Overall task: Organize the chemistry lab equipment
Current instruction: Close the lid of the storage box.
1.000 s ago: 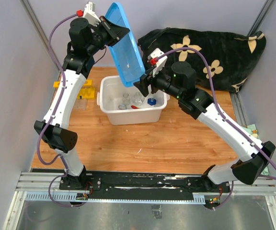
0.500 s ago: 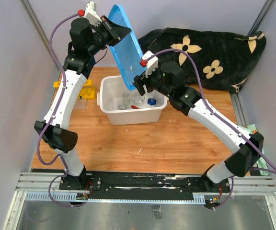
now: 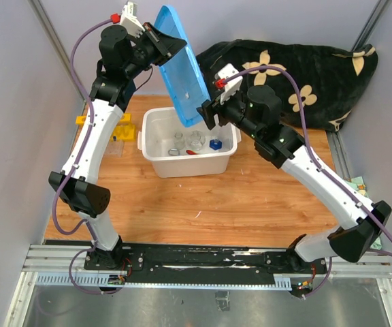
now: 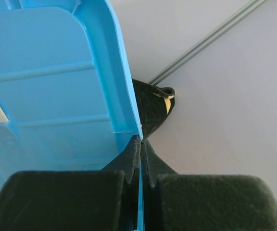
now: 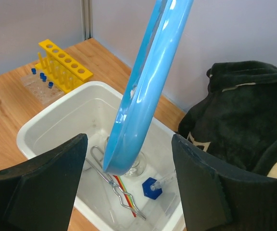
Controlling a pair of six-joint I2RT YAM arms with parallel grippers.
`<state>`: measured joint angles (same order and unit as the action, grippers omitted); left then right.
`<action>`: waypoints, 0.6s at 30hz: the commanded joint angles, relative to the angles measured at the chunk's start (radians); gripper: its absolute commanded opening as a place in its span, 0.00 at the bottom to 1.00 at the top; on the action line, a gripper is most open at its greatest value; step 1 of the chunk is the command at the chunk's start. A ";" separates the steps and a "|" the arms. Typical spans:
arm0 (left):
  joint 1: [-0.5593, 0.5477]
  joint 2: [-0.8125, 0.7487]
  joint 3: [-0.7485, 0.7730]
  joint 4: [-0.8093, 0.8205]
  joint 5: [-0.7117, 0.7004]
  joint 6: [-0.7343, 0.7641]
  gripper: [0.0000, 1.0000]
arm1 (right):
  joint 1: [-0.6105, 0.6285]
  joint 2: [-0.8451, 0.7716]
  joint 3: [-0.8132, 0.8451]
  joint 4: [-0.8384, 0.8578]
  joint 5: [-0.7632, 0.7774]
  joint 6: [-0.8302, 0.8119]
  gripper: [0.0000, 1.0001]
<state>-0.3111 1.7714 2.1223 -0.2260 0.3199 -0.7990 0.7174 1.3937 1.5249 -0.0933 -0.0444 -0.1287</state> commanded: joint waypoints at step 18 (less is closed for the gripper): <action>-0.045 -0.034 -0.008 0.071 0.038 -0.023 0.00 | -0.026 0.138 0.015 0.094 0.010 0.070 0.31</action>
<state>-0.3496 1.7714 2.1197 -0.2176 0.3374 -0.8192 0.7059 1.5185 1.5249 -0.0475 -0.0689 -0.0711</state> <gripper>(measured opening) 0.009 0.488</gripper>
